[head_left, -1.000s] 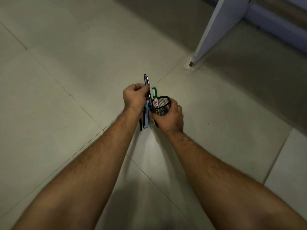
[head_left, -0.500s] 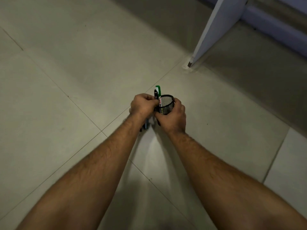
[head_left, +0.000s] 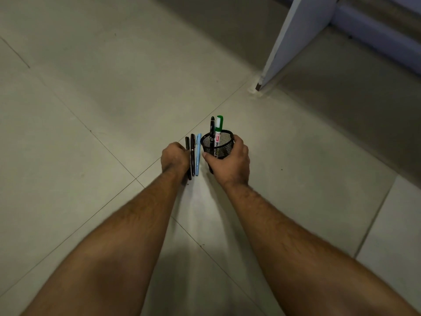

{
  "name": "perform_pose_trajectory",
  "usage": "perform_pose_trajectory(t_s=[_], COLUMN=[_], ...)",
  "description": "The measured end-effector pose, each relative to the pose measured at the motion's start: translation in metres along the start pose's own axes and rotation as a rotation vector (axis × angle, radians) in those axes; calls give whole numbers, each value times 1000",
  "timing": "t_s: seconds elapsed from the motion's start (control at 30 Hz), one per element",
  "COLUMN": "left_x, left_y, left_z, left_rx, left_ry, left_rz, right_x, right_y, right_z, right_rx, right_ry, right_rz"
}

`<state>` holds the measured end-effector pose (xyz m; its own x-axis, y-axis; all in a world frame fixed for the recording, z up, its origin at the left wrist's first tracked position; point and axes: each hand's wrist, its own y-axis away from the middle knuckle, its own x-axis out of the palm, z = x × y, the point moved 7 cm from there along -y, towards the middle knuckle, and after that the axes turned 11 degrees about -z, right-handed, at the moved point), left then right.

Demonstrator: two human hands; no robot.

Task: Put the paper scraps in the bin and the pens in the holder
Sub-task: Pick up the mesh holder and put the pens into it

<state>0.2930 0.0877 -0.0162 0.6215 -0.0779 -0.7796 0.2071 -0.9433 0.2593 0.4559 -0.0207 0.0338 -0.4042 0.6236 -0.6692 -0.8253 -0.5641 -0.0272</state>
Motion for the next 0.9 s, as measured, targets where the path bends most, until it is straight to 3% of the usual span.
perform_pose_trajectory(t_s=[0.27, 0.47, 0.67, 0.73, 0.9], left_x=[2, -29, -42, -37, 0], left_y=[2, -17, -13, -5, 13], left_z=[-2, -34, -85, -91, -76], left_rx=[10, -36, -4, 22, 159], left_ry=[-163, 418, 870, 875, 565], left_rz=[2, -127, -50, -3, 257], right_x=[2, 3, 2, 1, 3], right_y=[-1, -12, -15, -13, -17], right_z=[0, 0, 4, 4, 7], right_rx=[-16, 6, -53, -68, -88], right_ry=[5, 60, 39, 18, -41], right_rz=[15, 1, 24, 23, 26])
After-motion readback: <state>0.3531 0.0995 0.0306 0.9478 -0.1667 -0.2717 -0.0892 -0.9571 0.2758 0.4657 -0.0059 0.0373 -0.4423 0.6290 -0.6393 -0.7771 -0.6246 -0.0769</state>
